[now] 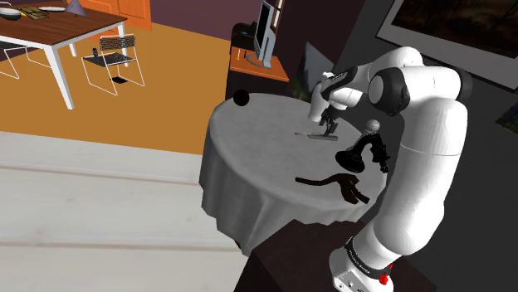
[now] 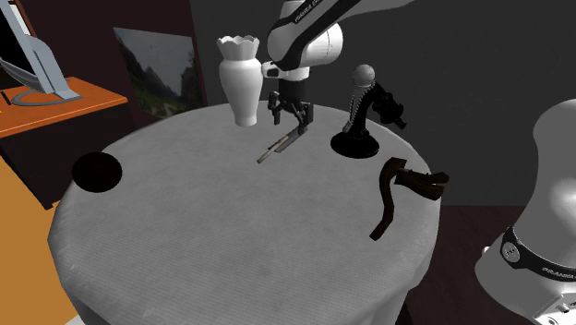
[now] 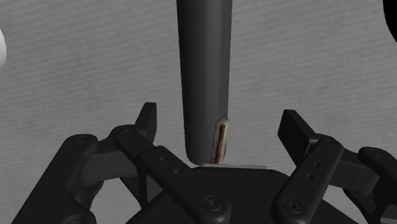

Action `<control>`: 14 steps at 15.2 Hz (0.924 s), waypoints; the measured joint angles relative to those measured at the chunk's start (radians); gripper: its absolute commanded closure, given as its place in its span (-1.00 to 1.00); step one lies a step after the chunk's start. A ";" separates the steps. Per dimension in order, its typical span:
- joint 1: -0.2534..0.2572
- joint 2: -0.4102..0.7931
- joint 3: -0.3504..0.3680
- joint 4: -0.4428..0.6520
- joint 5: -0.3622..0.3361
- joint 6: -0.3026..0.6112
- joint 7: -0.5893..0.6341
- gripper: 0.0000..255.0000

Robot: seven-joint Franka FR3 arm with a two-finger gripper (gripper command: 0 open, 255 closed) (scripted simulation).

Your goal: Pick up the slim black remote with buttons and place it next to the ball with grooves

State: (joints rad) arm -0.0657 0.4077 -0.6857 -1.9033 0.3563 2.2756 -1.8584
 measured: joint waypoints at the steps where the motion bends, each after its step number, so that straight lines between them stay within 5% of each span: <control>1: -0.012 0.021 0.010 0.013 0.014 0.005 -0.015 -1.00; 14: -0.049 0.094 0.049 0.024 0.070 0.057 -0.058 -1.00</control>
State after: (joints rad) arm -0.1146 0.5019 -0.6365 -1.8793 0.4264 2.3321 -1.9163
